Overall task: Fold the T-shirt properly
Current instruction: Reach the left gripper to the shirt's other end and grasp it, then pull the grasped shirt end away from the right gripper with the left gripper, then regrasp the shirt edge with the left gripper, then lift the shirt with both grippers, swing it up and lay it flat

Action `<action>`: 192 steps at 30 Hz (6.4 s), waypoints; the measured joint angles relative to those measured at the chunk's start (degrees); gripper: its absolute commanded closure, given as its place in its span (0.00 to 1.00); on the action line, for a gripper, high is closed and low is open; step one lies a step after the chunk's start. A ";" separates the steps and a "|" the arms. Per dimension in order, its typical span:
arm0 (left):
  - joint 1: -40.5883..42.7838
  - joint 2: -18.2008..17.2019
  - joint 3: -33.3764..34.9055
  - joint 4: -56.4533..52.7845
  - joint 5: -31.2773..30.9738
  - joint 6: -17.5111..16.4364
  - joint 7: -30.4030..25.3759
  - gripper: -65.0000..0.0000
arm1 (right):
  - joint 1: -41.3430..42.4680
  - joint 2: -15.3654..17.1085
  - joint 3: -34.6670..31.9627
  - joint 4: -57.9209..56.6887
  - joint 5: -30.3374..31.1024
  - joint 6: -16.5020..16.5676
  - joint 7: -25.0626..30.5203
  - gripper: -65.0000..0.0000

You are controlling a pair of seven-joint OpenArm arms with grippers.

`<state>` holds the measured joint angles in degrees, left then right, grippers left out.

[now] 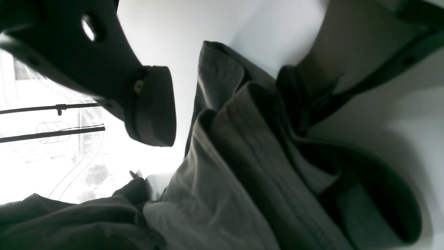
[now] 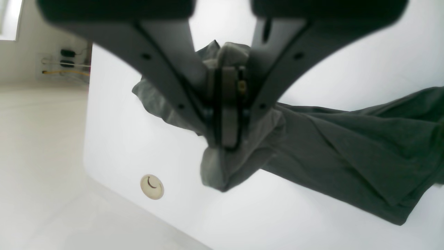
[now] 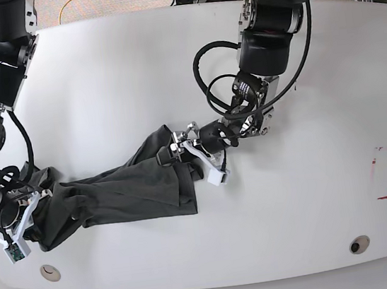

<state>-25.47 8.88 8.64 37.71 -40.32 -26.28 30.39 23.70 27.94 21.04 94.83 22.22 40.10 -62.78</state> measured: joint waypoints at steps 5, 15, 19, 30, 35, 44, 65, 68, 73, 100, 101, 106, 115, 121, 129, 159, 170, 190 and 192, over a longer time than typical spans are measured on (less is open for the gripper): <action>-1.68 0.31 0.02 -3.74 -0.26 -0.15 -2.93 0.94 | -0.13 0.02 0.00 0.00 0.04 0.00 0.17 1.00; -3.21 0.22 4.85 -6.05 1.88 0.07 -5.44 1.00 | -1.25 0.00 0.02 0.00 0.07 0.00 0.02 1.00; -2.27 0.13 5.81 -3.93 3.04 2.78 -4.20 1.00 | -1.25 0.02 0.04 0.00 0.02 0.00 0.04 1.00; 9.35 -9.46 6.49 21.68 2.60 7.96 10.19 1.00 | -1.33 0.28 2.45 0.79 -0.61 0.00 -0.31 1.00; 13.97 -17.44 6.14 32.54 3.85 8.98 13.62 1.00 | -2.03 -0.11 2.49 1.05 0.07 -0.02 -0.13 1.00; 23.39 -31.78 2.43 43.21 -4.26 8.96 15.23 1.00 | -5.51 -0.20 2.56 4.96 0.04 0.00 -0.26 1.00; 26.49 -44.72 -12.98 56.89 -23.54 8.22 30.69 0.43 | -8.85 -6.21 3.85 5.09 -0.15 0.00 -0.31 1.00; 27.02 -45.79 -16.63 56.76 -26.69 6.12 31.04 0.42 | -8.70 -6.54 3.93 5.11 -0.35 -0.02 -0.24 1.00; 25.59 -45.68 -20.76 51.39 -26.14 6.47 30.25 0.42 | -8.70 -7.02 3.96 5.14 -0.44 0.00 -0.28 1.00; 6.69 -23.87 -20.20 23.96 6.99 2.21 30.01 0.42 | -8.63 -7.80 4.07 5.09 -0.50 -0.02 -0.26 1.00; 6.56 -23.34 -20.22 23.78 7.39 2.23 29.75 0.42 | -8.61 -7.80 4.02 5.09 -0.42 0.00 -0.22 1.00; 6.03 -21.99 -20.28 23.12 8.11 2.23 28.30 0.42 | -8.66 -7.78 4.11 5.09 -0.63 0.00 -0.11 1.00; 4.70 -20.72 -18.45 20.06 7.23 2.01 25.46 0.42 | -8.68 -7.78 4.07 5.09 -0.57 0.00 -0.09 1.00; 4.24 -18.69 -18.38 19.71 7.30 1.99 25.46 0.42 | -8.63 -7.96 4.04 5.09 -0.39 0.00 -0.02 1.00; 4.20 -17.38 -18.14 19.61 7.04 1.79 25.49 0.55 | -8.66 -8.00 4.04 5.09 -0.39 0.00 -0.04 1.00; 5.01 -21.79 -20.90 21.42 9.29 2.49 23.98 1.00 | -10.51 -7.76 8.28 9.44 -0.52 0.02 -0.50 1.00; 4.50 -23.26 -20.92 35.87 9.07 2.29 24.15 1.00 | -9.75 -6.16 7.74 9.35 0.00 0.02 -0.57 1.00; -12.76 -30.03 -20.72 47.43 8.61 -4.63 31.76 1.00 | 8.90 0.24 1.36 -2.73 0.50 0.04 -0.24 1.00; -14.69 -30.86 -20.85 47.82 8.50 -4.61 32.85 1.00 | 11.50 0.68 -0.31 -4.09 0.46 0.17 -0.24 1.00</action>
<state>-40.16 -21.98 -12.21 85.54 -31.81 -30.89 63.24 35.20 28.62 20.73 90.74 22.68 40.27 -63.02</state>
